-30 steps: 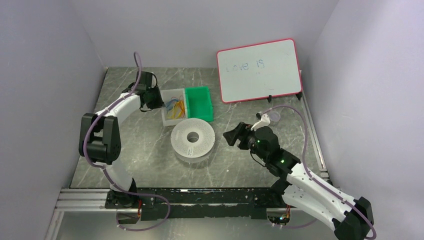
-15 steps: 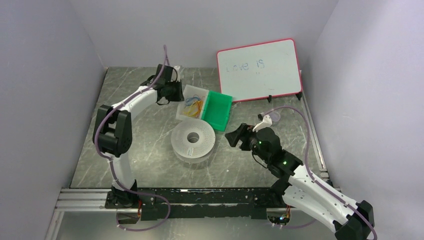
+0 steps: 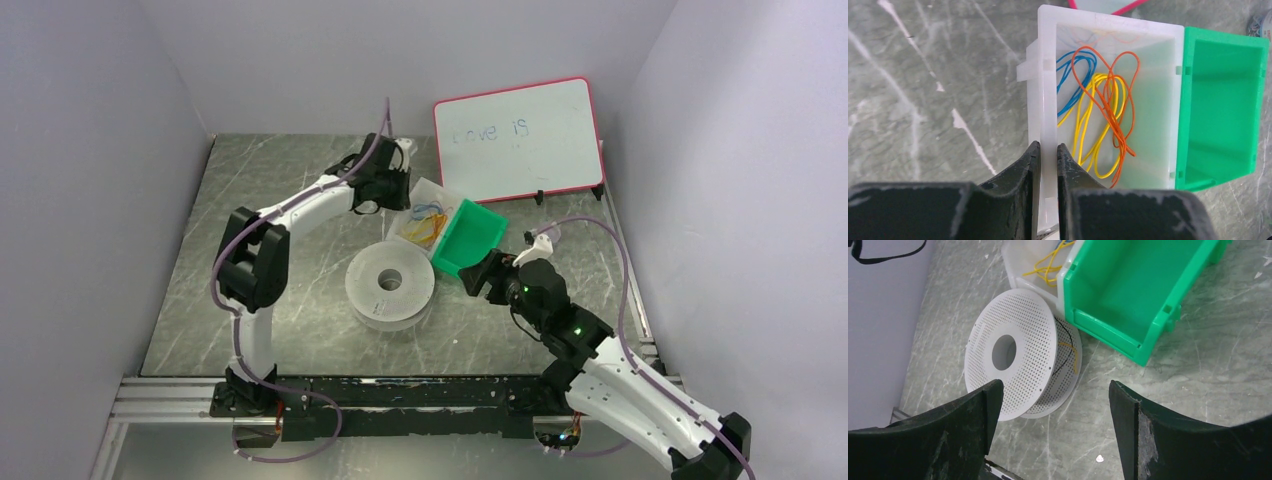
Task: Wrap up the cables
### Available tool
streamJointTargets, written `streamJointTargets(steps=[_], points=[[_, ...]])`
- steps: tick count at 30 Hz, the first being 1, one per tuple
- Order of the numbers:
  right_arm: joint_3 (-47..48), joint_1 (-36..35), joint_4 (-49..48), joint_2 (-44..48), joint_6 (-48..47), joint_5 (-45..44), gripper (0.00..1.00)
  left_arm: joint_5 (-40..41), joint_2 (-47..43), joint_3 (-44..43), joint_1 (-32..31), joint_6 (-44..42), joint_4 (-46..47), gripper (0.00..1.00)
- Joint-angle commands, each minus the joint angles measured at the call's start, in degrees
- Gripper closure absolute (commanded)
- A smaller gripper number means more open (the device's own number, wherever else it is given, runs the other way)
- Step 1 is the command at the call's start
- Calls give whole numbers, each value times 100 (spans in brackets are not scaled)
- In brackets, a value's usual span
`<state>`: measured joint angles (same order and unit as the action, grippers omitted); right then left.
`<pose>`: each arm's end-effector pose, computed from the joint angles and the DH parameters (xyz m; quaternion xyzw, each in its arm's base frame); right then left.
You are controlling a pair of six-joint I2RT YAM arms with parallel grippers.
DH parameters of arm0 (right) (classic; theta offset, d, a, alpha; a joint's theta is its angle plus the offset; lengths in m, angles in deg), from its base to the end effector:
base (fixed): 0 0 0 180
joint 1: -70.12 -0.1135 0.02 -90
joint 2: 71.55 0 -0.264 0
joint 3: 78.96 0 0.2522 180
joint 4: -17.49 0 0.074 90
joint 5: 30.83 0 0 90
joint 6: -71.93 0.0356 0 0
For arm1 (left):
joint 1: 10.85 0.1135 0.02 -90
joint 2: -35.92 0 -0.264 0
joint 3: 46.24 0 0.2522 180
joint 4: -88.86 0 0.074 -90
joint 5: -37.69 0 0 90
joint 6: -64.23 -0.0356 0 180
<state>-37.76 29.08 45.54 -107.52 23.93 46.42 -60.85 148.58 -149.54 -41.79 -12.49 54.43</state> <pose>0.1241 0.0976 0.2494 0.0684 0.8273 0.2952 0.4730 0.3827 -0.2356 0.2405 0.1697 0.9019 -0.2107 0.3368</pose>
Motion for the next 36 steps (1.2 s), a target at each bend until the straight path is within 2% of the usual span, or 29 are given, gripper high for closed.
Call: streamJointTargets(steps=[1, 12, 17, 24, 31, 36], points=[[139, 31, 149, 127, 89, -169, 20, 36, 256, -455, -262, 30, 50, 93], [138, 28, 316, 179, 177, -321, 17, 136, 717, -967, -755, 259, -92, 91], [191, 33, 304, 97, 147, -344, 16, 145, 807, -1103, -900, 299, -175, 77], [316, 28, 344, -7, 34, -409, 15, 784, 670, -1259, -1014, 209, -561, 49], [282, 28, 366, -72, -19, -501, 14, 1371, -75, -921, -1028, 396, -864, 42], [348, 30, 474, -125, -146, -685, 13, 1778, -794, -504, -1190, 498, -1200, 28]])
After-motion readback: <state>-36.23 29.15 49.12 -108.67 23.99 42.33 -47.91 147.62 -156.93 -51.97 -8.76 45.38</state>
